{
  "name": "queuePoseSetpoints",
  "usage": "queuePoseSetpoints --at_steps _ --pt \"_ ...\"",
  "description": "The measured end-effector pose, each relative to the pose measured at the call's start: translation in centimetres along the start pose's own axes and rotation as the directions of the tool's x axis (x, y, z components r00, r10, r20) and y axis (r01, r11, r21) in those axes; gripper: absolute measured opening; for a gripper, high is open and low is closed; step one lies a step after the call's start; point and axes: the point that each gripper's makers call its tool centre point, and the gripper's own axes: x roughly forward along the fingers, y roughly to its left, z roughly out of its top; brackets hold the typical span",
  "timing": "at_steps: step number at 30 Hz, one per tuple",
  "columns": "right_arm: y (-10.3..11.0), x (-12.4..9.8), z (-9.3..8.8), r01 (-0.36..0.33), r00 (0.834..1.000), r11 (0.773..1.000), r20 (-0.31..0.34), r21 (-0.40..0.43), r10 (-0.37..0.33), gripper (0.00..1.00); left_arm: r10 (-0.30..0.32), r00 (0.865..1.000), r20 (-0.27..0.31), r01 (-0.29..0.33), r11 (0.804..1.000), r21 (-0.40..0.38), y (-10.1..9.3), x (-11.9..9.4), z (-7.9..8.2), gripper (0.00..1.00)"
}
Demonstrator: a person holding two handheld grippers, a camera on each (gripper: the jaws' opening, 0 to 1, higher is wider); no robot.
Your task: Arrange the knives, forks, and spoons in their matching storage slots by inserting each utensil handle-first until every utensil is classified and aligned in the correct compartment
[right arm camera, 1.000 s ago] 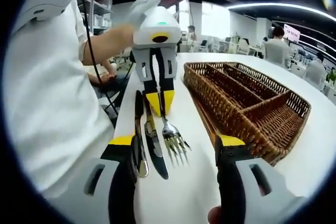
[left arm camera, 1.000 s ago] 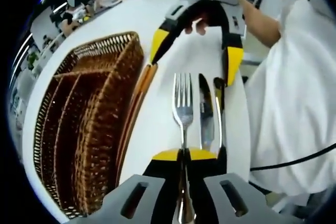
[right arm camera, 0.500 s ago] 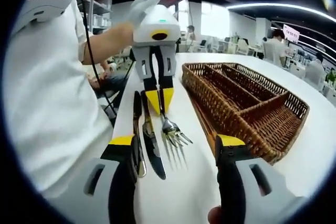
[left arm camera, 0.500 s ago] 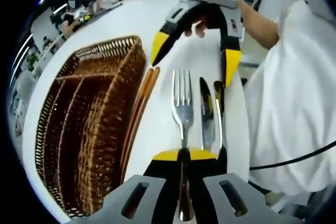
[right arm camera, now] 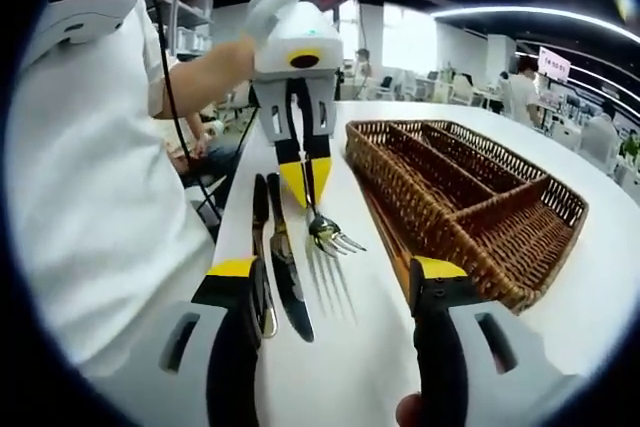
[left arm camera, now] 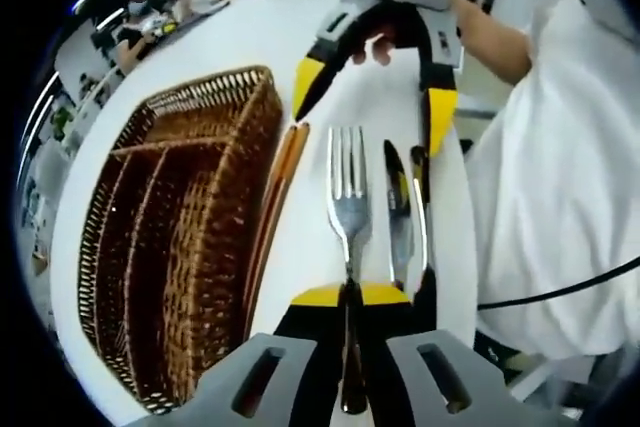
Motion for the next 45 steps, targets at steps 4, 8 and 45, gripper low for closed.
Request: queuePoseSetpoints --at_steps 4,8,45 --pt "0.0 0.0 0.0 0.001 1.0 1.0 0.002 0.0 -0.001 0.62 0.006 1.0 -0.015 -0.006 1.0 0.012 0.2 -0.4 0.0 0.01" --pt "-0.1 0.0 0.0 0.002 1.0 1.0 0.001 0.0 -0.002 0.62 0.019 0.999 -0.026 -0.018 0.999 0.029 0.6 -0.9 0.1 0.01" --pt "-0.6 -0.1 0.5 0.017 1.0 1.0 -0.004 0.004 -0.017 0.61 0.105 0.993 -0.052 -0.096 0.985 0.145 4.8 -5.8 2.0 0.01"
